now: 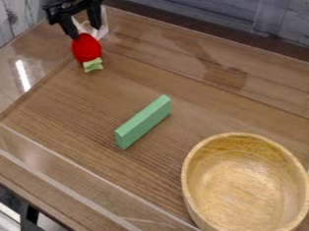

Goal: Move the red fruit to the right

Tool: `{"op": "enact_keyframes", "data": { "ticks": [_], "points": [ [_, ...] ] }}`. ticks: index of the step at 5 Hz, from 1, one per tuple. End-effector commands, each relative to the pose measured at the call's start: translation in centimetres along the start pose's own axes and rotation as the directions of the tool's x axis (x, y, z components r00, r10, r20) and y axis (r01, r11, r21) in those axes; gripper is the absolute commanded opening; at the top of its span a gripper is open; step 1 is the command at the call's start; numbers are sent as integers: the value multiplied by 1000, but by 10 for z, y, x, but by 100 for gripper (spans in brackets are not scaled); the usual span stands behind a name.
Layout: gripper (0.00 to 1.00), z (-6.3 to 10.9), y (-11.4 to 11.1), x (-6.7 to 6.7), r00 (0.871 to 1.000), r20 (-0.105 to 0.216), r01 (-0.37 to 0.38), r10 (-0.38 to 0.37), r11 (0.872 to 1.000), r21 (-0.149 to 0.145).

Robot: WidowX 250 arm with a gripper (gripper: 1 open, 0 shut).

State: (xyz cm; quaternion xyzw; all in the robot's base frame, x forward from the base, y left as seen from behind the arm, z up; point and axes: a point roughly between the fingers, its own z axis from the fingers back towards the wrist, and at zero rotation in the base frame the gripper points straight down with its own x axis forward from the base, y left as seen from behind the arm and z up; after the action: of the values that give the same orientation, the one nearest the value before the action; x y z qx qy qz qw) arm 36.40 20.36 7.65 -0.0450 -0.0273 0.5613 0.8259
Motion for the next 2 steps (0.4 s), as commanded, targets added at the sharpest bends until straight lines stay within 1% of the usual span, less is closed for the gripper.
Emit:
{"op": "enact_keyframes", "data": {
  "ticks": [1,2],
  "points": [
    [0,26,-10,3,998,63,13,-10,999,-47],
    [100,27,-11,1,998,60,13,-10,999,-39]
  ]
}}
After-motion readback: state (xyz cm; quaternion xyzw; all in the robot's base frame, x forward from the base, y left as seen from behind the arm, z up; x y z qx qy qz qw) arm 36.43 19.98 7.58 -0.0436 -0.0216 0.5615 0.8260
